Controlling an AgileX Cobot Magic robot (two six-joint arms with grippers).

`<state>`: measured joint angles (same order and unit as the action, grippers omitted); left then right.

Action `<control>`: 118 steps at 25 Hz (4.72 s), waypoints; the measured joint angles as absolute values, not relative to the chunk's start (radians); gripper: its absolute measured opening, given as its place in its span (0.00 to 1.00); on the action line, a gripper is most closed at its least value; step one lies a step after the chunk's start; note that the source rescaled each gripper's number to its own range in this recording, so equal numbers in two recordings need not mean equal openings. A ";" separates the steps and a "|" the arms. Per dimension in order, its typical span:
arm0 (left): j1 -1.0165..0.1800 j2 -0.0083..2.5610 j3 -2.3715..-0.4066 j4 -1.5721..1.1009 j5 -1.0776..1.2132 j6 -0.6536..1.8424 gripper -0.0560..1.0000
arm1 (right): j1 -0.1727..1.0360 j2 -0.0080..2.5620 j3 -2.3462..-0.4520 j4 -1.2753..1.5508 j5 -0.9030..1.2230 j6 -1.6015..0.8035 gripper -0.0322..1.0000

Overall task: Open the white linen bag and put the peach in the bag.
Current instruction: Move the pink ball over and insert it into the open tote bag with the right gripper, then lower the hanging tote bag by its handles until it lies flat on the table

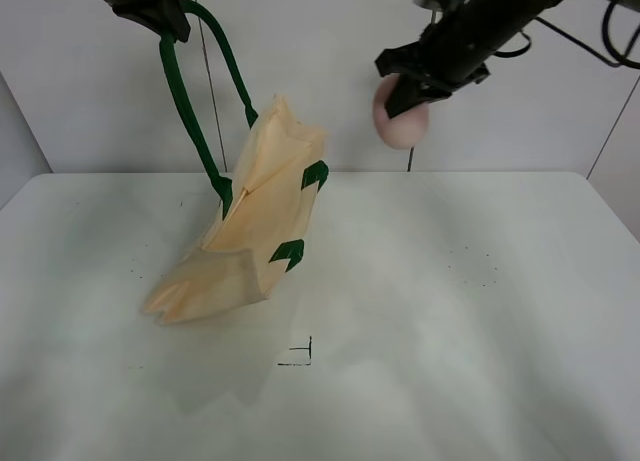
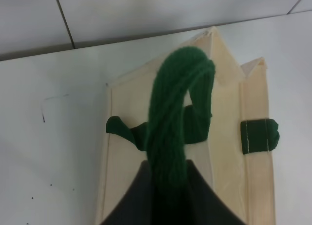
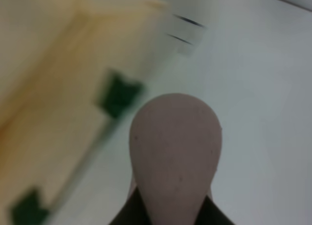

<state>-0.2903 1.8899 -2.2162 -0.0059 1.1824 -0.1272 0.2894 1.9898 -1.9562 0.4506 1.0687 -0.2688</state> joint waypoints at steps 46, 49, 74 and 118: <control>-0.290 1.890 -2.216 -0.006 1.182 -0.127 0.05 | 0.411 2.247 -2.159 0.044 1.197 0.026 1.00; -0.290 1.890 -2.216 -0.006 1.182 -0.127 0.05 | 0.306 2.247 -2.159 0.022 1.205 0.026 1.00; -0.290 1.890 -2.216 -0.006 1.182 -0.127 0.05 | 0.031 1.907 -1.731 0.061 1.211 0.011 1.00; -0.290 1.890 -2.135 -0.046 1.169 -0.127 0.05 | 0.031 -0.003 -0.491 0.026 1.031 -0.029 1.00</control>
